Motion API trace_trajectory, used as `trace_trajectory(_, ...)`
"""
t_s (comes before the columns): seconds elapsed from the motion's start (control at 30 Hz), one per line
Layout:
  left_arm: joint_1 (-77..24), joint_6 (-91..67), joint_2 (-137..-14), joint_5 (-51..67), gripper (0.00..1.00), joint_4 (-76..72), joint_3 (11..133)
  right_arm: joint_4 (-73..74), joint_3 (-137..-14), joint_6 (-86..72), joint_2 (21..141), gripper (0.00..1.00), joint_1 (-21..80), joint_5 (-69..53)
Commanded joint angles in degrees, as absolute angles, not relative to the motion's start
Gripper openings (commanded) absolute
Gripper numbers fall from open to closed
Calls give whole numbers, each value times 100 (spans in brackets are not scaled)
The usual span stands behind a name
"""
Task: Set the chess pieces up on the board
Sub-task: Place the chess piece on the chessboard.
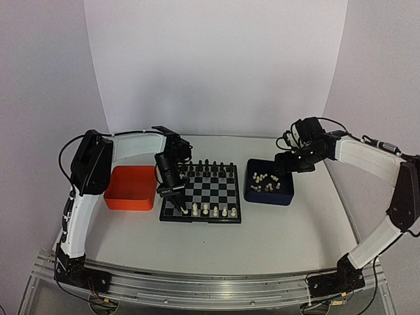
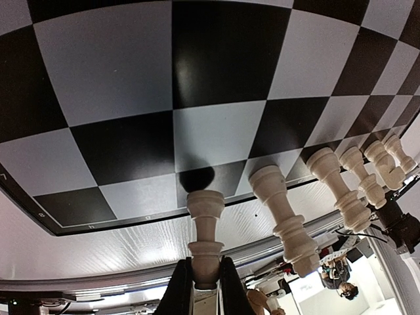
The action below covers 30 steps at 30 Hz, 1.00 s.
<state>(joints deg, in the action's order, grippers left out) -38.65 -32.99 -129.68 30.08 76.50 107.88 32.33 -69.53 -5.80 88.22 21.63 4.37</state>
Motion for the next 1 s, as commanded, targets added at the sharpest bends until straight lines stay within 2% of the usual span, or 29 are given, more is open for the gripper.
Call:
trace_trajectory(0.0, -3832, -3294, -12999, 3081, 0, 8200, 11073, 3103, -6918, -528, 8603, 94, 2167, 525)
trace_trajectory(0.97, -3814, -3243, -13036, 3159, 15, 8176, 11022, 3050, -6832, -520, 8536, 95, 2168, 704)
